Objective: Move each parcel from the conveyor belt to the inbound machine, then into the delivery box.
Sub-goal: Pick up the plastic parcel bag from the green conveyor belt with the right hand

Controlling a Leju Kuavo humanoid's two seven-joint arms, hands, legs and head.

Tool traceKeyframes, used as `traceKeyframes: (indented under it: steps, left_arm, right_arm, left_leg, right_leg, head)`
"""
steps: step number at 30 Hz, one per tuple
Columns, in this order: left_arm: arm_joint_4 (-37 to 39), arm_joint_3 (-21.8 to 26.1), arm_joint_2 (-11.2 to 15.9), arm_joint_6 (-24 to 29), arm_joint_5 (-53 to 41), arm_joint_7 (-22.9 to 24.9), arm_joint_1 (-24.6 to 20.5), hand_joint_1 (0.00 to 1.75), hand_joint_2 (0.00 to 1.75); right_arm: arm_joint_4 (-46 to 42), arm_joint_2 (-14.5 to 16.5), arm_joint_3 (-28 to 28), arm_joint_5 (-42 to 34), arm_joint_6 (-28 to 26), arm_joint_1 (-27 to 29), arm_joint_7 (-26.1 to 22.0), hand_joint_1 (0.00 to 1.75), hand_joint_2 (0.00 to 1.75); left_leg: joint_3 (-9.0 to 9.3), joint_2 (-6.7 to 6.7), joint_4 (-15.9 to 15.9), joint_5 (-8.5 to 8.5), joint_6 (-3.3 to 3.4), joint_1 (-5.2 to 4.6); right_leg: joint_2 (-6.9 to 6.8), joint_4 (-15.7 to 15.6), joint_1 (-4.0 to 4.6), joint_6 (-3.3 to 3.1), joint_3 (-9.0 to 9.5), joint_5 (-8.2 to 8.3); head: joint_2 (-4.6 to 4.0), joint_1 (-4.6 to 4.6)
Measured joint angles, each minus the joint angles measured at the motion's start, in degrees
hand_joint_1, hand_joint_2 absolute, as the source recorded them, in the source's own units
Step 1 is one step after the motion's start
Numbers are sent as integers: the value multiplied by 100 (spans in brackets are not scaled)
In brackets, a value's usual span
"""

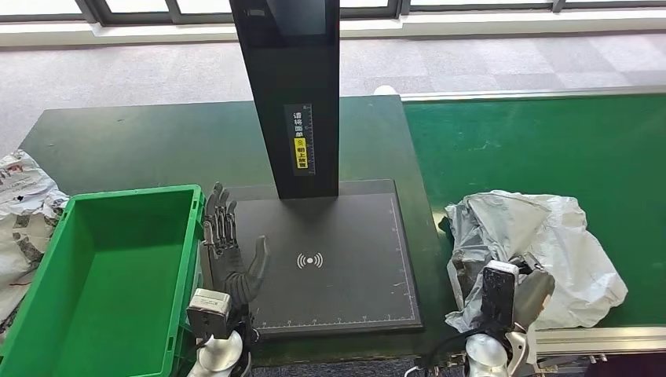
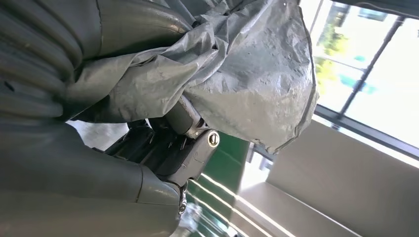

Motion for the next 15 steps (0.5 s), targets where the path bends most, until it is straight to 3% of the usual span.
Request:
traceKeyframes:
  steps: [7,11,15]
  left_arm:
    - [2,0,0,-109,-14,0,-7,0,175]
    - [8,0,-1,-207,-27,0,-10,0,175]
    - [36,-2,-3,-262,-30,0,-15,0,175]
  right_arm:
    - [-1671,23,766,133,-85,235,-14,175,175]
    - [-1798,-26,1403,-359,7,235,-10,175,175]
    - [-1467,-83,2168,-1040,492,160,0,175,175]
  left_leg:
    - [4,7,0,-1,-1,1]
    - [5,14,-1,-1,-2,3]
    - [6,15,-1,0,-4,4]
  right_leg:
    - [6,0,6,-2,-1,0]
    - [11,1,8,-3,-1,-1]
    - [12,4,9,-4,-1,0]
  head:
    - [0,-1]
    - [0,0]
    - [0,1]
